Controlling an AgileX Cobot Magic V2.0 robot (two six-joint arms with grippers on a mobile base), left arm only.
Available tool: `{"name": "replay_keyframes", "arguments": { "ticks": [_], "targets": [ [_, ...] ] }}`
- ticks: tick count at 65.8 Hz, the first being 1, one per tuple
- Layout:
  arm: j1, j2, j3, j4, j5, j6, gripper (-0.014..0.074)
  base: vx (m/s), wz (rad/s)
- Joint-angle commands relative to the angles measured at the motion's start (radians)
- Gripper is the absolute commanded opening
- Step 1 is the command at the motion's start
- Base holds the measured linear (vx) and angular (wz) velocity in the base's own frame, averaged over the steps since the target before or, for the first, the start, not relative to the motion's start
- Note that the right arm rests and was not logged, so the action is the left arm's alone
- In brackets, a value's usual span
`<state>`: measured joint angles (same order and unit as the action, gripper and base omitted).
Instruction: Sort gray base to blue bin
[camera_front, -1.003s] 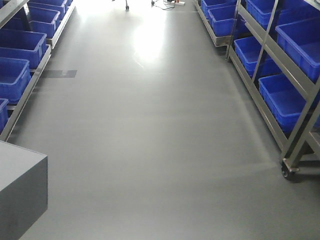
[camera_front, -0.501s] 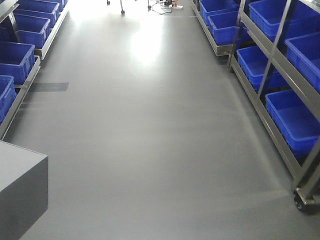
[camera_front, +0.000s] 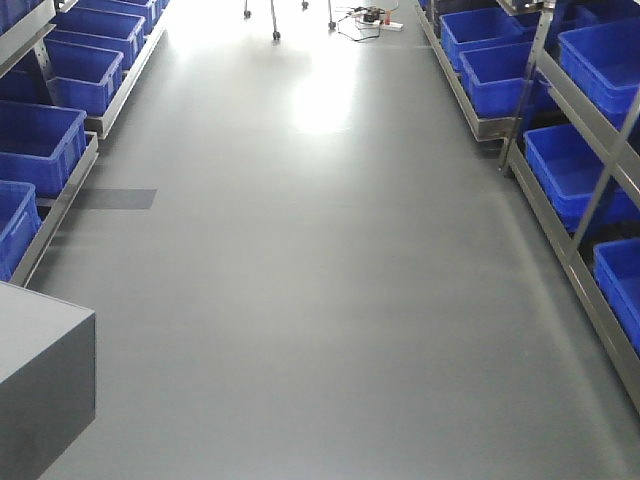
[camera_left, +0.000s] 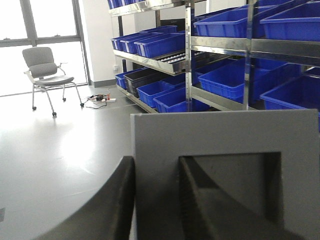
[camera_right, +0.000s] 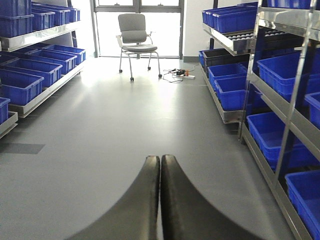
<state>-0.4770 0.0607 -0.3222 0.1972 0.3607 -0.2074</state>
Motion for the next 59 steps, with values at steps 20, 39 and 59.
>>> {"name": "replay_keyframes", "arguments": {
  "ticks": [20, 39, 59],
  "targets": [
    [-0.003, 0.010, -0.028, 0.001, -0.109, -0.013, -0.0006, 0.47, 0.07],
    [-0.003, 0.010, -0.028, 0.001, -0.109, -0.013, -0.0006, 0.47, 0.02],
    [-0.003, 0.010, -0.028, 0.001, -0.109, -0.013, -0.0006, 0.46, -0.05]
  ]
}}
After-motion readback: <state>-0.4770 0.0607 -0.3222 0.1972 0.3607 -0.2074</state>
